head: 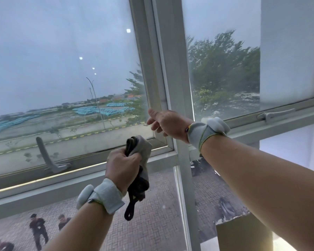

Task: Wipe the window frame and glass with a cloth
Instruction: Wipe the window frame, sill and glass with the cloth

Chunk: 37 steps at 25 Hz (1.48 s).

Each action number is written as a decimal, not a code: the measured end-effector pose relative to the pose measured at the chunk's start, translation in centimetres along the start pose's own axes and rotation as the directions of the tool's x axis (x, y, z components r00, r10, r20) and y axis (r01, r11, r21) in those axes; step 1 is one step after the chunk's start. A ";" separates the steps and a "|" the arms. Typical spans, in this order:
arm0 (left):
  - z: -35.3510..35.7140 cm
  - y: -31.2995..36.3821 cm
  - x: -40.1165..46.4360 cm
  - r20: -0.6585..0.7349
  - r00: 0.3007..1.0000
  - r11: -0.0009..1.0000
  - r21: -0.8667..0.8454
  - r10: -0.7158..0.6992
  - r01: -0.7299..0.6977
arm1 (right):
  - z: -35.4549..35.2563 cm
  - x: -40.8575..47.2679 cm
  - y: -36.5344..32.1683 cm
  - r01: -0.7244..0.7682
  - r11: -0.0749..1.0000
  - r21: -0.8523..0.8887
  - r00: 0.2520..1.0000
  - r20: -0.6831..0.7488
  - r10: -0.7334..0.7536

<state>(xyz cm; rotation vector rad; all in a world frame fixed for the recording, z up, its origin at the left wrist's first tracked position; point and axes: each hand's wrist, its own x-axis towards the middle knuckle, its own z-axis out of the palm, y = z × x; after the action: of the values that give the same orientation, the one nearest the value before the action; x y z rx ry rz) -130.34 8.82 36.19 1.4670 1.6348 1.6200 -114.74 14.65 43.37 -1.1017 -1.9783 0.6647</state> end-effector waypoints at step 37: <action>9.1 -0.9 2.2 0.359 0.823 0.529 0.638 0.440 -0.560 | -0.6 -0.3 0.8 0.057 0.996 -0.067 0.998 -0.028 -0.059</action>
<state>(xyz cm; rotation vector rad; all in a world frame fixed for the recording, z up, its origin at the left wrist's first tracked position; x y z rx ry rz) -123.74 15.20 33.98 2.6147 1.9882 1.0257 -113.79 14.80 42.97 -1.0834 -2.0114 0.5528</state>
